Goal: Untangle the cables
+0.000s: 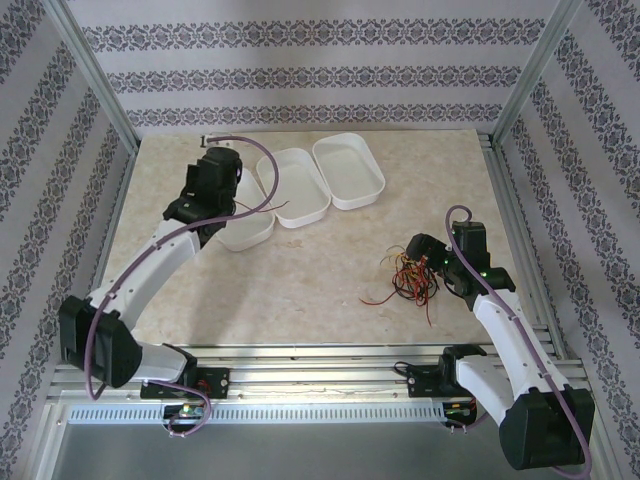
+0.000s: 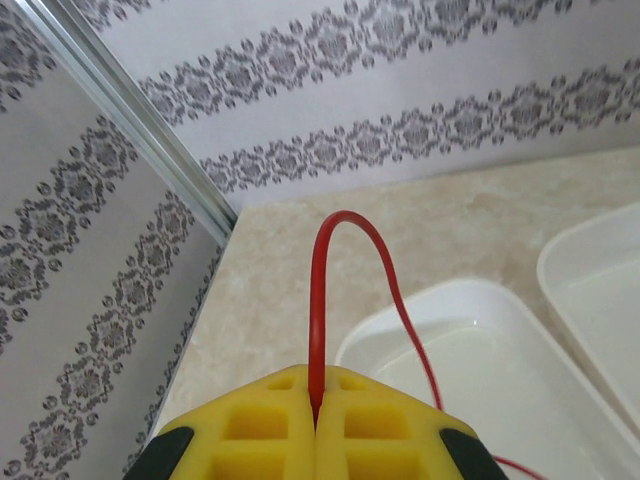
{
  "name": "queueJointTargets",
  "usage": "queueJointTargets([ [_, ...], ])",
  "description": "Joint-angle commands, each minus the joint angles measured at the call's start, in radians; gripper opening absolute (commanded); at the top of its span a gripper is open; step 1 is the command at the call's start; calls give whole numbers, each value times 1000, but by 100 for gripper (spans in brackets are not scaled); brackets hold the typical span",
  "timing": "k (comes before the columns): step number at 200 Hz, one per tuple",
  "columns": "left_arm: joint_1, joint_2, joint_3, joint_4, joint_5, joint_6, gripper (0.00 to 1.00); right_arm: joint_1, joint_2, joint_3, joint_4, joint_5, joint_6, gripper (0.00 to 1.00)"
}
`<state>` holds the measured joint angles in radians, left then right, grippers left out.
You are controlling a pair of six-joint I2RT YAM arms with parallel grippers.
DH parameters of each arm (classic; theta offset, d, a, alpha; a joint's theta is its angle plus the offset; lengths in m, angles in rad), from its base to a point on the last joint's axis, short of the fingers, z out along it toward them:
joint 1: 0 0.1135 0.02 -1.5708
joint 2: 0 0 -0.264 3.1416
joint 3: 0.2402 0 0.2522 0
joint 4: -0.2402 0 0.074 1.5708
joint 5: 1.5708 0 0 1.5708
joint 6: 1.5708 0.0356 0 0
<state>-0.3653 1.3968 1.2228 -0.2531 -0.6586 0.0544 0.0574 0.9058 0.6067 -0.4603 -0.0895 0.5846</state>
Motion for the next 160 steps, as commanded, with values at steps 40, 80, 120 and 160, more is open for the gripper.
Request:
queueJointTargets([
  [40,53,116,137,-221,-65,-105,0,13,6,8,-6,28,-7,98],
  [80,74,5,155,-224,4,-65,0,13,14,7,0,35,-11,98],
  [120,75,-129,160,-203,89,-72,0,15,33,5,19,28,-9,98],
  [160,75,-219,151,-154,182,-88,0,14,45,8,22,26,-15,98],
])
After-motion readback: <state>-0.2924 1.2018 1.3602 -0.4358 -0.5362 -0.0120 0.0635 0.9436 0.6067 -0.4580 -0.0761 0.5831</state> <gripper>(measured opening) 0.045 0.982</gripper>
